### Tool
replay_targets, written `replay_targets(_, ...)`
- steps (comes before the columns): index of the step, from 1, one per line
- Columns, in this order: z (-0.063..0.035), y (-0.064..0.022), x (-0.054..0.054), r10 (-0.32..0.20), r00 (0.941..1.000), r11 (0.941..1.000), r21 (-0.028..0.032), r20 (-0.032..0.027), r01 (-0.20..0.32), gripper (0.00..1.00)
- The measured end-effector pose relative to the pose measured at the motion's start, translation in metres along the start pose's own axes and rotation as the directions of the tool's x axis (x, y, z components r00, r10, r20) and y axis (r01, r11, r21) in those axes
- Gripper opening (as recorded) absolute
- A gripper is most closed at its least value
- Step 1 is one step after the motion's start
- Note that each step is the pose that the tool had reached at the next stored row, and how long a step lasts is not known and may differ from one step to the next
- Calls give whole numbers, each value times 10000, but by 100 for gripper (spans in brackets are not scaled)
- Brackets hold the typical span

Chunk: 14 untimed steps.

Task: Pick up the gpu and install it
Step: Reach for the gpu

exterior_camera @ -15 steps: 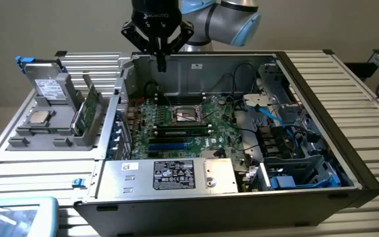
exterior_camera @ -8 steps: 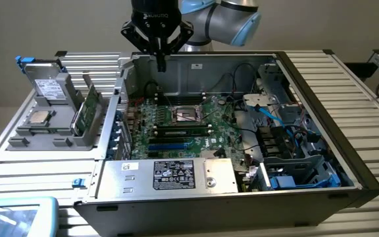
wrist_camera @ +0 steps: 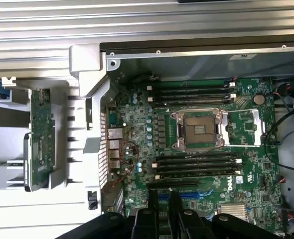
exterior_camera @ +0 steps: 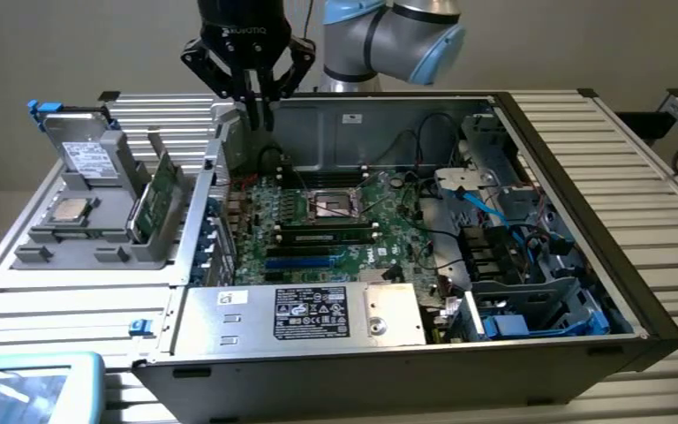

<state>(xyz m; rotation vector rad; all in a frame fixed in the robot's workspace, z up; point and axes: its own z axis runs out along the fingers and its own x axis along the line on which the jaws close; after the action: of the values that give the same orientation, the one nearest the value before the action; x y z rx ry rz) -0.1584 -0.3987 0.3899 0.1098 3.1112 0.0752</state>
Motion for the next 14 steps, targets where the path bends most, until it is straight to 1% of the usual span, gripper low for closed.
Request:
replay_targets(1,2,-3,45,0,10000,10000,0,12,0,26)
replay_targets(7,21,-24,319,-4,10000,10000,-5,87,4,26)
replay_targets(9,34,-30,409,-5,9999,10000,-8,112,5,28)
replay_targets(10,41,-34,456,-4,9999,10000,-8,122,4,35)
replay_targets(14,64,-46,638,-5,9999,10000,-11,156,6,35)
